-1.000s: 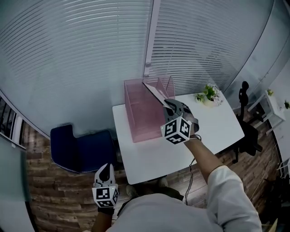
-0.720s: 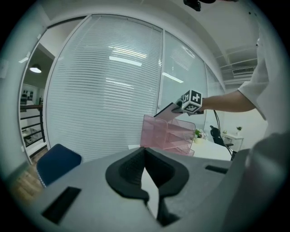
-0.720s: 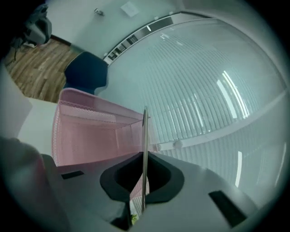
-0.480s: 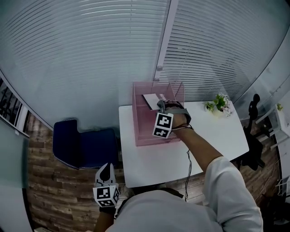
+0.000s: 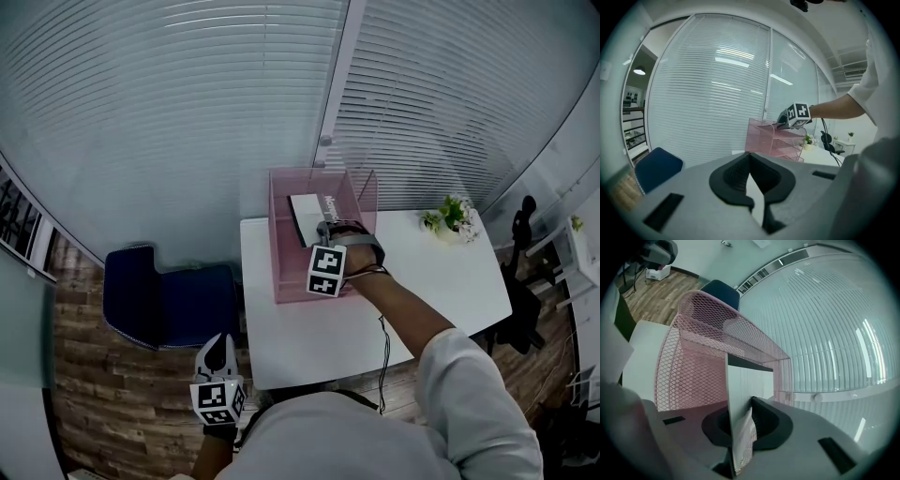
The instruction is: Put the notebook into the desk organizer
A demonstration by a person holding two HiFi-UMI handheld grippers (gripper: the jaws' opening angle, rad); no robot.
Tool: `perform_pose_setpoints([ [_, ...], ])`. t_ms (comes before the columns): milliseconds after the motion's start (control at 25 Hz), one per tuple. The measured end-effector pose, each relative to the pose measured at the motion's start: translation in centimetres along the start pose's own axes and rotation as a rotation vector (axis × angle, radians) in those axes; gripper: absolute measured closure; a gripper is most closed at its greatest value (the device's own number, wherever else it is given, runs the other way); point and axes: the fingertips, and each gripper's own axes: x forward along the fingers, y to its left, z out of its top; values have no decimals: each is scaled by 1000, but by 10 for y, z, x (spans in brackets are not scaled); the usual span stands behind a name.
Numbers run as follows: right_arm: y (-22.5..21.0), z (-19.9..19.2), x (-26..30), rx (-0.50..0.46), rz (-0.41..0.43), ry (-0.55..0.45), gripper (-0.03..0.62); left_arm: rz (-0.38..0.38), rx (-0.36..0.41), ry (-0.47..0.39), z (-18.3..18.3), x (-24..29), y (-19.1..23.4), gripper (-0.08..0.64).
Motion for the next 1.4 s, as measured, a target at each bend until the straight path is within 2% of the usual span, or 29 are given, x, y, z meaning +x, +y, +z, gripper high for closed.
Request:
perform_pose_setpoints([
  [160, 9, 3, 1, -12, 65, 9, 504, 4, -8, 1, -2, 0, 2, 552],
  [280, 16, 5, -1, -23, 137, 13, 442, 6, -12, 1, -3, 0, 5, 552],
  [360, 19, 7, -5, -25, 175, 7, 429, 8, -14, -1, -2, -1, 6, 552],
  [640, 22, 13, -15, 3, 327, -3, 335, 2, -14, -1, -4, -2, 5, 552],
  [760, 22, 16, -24, 13, 367, -24, 316, 1, -12, -2, -3, -2, 5, 552],
  [880, 23, 15, -30, 30, 383, -40, 313, 0, -10, -1, -3, -4, 4, 552],
  [1200, 16, 21, -61, 160, 395, -152, 314, -28, 12, 3, 2, 5, -7, 552],
  [1400, 0, 18, -84, 264, 331, -234, 348, -58, 35, -6, 10, 12, -20, 552],
])
